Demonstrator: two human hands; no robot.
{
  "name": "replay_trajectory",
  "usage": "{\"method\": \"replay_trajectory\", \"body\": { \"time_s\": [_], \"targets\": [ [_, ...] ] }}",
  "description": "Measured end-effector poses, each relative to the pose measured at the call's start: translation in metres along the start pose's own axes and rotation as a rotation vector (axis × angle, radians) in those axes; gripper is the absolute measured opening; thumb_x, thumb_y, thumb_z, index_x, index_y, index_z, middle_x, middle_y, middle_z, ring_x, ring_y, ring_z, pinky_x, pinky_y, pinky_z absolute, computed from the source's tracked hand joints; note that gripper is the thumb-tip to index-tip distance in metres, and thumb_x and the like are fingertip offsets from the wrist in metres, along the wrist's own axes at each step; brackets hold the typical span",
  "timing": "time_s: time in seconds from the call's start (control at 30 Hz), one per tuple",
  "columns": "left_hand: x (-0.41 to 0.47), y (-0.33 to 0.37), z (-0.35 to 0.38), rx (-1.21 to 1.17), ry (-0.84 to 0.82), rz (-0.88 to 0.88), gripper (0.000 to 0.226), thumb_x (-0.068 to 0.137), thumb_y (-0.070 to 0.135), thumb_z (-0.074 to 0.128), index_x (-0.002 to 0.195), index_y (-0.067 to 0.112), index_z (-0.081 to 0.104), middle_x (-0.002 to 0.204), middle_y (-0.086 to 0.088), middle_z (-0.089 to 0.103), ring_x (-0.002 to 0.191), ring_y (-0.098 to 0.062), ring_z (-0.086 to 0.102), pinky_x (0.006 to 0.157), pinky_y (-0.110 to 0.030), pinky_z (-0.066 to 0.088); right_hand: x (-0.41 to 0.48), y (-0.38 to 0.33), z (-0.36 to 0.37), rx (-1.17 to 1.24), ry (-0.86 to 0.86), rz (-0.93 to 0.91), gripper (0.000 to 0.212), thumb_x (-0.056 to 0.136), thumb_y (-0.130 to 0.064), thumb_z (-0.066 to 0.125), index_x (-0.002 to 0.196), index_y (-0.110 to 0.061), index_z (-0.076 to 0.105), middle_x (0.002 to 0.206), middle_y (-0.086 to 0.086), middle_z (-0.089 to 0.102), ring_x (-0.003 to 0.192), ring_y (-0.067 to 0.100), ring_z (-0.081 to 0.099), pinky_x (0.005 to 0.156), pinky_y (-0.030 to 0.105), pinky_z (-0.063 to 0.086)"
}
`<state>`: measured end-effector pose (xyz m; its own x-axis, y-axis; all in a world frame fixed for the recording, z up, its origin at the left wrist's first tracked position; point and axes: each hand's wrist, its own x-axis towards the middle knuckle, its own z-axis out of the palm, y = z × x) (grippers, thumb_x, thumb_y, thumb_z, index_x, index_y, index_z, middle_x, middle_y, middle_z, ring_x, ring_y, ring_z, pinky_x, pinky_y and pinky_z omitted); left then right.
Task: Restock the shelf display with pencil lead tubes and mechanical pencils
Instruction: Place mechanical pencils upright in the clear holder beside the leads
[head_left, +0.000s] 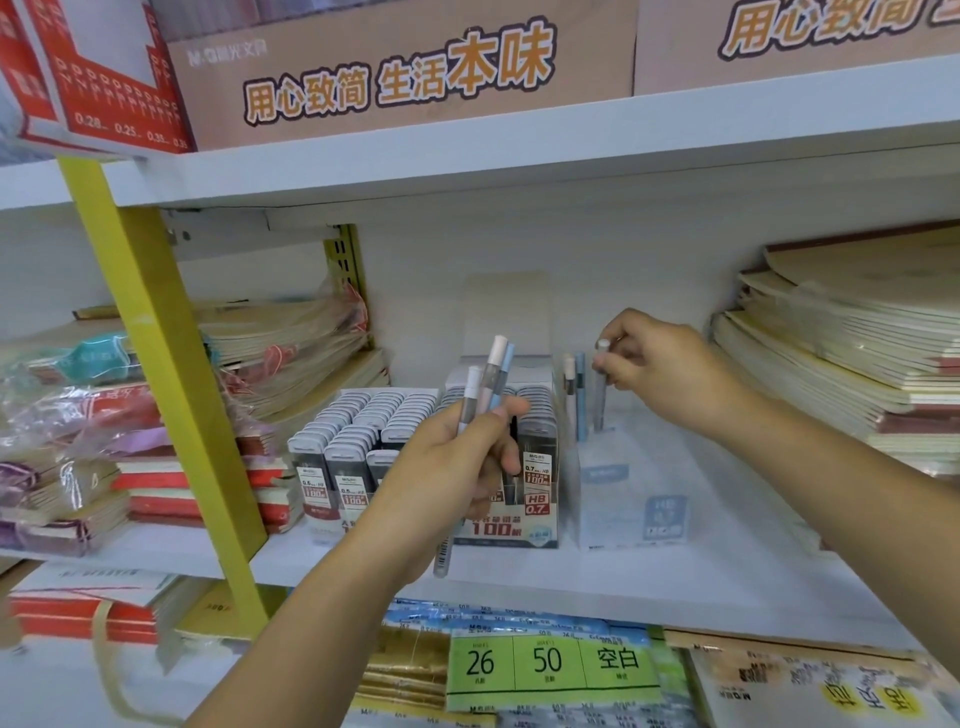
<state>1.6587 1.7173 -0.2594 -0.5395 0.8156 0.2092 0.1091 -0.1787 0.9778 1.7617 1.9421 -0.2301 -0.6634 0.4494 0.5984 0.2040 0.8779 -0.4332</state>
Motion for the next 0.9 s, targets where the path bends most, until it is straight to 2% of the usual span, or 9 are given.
{"method": "replay_trajectory", "body": {
  "time_s": [0.23, 0.37, 0.47, 0.57, 0.67, 0.8, 0.87, 0.9],
  "targets": [
    [0.0, -0.005, -0.003, 0.031, -0.003, 0.046, 0.024, 0.106, 0.026, 0.046, 0.116, 0.025, 0.068, 0.065, 0.005, 0.06, 0.045, -0.008, 0.036, 0.042, -0.019, 0.033, -0.002, -0.006, 0.004, 0.012, 0.027, -0.031, 0.015, 0.089, -0.024, 0.069, 0.092, -0.02, 0.054, 0.08, 0.0, 0.07, 0.073, 0.014, 0.067, 0.07, 0.03, 0.053],
    [0.001, -0.007, -0.005, 0.065, -0.012, 0.073, 0.024, 0.106, 0.028, 0.047, 0.118, 0.025, 0.067, 0.068, 0.004, 0.063, 0.047, -0.007, 0.042, 0.045, -0.021, 0.039, -0.003, -0.005, 0.009, 0.004, 0.003, -0.034, 0.022, 0.09, -0.025, 0.068, 0.096, -0.026, 0.047, 0.073, -0.007, 0.068, 0.068, 0.008, 0.065, 0.065, 0.026, 0.05],
    [0.001, -0.008, -0.005, 0.107, -0.012, 0.087, 0.024, 0.105, 0.031, 0.047, 0.117, 0.028, 0.067, 0.072, 0.004, 0.068, 0.05, -0.008, 0.048, 0.049, -0.025, 0.045, -0.002, -0.002, 0.01, -0.091, 0.041, -0.049, 0.023, 0.091, -0.029, 0.066, 0.099, -0.024, 0.044, 0.073, -0.002, 0.066, 0.066, 0.017, 0.064, 0.063, 0.03, 0.05],
    [0.001, -0.008, -0.006, 0.162, -0.023, 0.087, 0.024, 0.105, 0.035, 0.045, 0.117, 0.031, 0.066, 0.08, 0.004, 0.074, 0.054, -0.007, 0.054, 0.057, -0.024, 0.052, -0.001, -0.001, 0.012, -0.28, 0.12, -0.12, 0.024, 0.089, -0.03, 0.068, 0.097, -0.013, 0.052, 0.078, 0.005, 0.066, 0.074, 0.027, 0.061, 0.064, 0.035, 0.049],
    [0.001, -0.008, -0.005, 0.143, -0.046, 0.081, 0.023, 0.105, 0.036, 0.046, 0.118, 0.032, 0.065, 0.082, 0.003, 0.075, 0.054, -0.006, 0.054, 0.057, -0.022, 0.052, 0.0, -0.003, 0.013, -0.338, 0.088, -0.149, 0.023, 0.085, -0.027, 0.073, 0.091, -0.009, 0.059, 0.084, 0.008, 0.067, 0.092, 0.026, 0.052, 0.07, 0.037, 0.045],
    [0.002, -0.007, -0.002, 0.1, -0.075, 0.069, 0.022, 0.104, 0.038, 0.049, 0.114, 0.038, 0.068, 0.079, 0.002, 0.073, 0.052, -0.007, 0.05, 0.052, -0.025, 0.049, 0.0, -0.006, 0.01, -0.395, 0.021, -0.086, 0.016, 0.091, -0.024, 0.066, 0.099, -0.01, 0.064, 0.094, 0.007, 0.069, 0.102, 0.025, 0.048, 0.078, 0.036, 0.043],
    [0.003, -0.006, 0.001, 0.072, -0.1, 0.067, 0.022, 0.103, 0.039, 0.05, 0.108, 0.043, 0.071, 0.078, 0.003, 0.071, 0.052, -0.006, 0.048, 0.05, -0.024, 0.046, -0.002, -0.011, 0.006, -0.435, 0.083, -0.1, 0.016, 0.095, -0.023, 0.06, 0.104, -0.013, 0.068, 0.1, 0.005, 0.068, 0.103, 0.024, 0.049, 0.082, 0.034, 0.04],
    [0.003, -0.005, 0.002, 0.051, -0.116, 0.065, 0.021, 0.103, 0.041, 0.051, 0.107, 0.044, 0.071, 0.077, 0.003, 0.069, 0.051, -0.006, 0.047, 0.049, -0.024, 0.044, -0.006, -0.017, 0.003, -0.374, 0.133, -0.109, 0.016, 0.096, -0.023, 0.058, 0.105, -0.015, 0.069, 0.1, 0.003, 0.068, 0.101, 0.022, 0.051, 0.081, 0.031, 0.039]
  ]
}}
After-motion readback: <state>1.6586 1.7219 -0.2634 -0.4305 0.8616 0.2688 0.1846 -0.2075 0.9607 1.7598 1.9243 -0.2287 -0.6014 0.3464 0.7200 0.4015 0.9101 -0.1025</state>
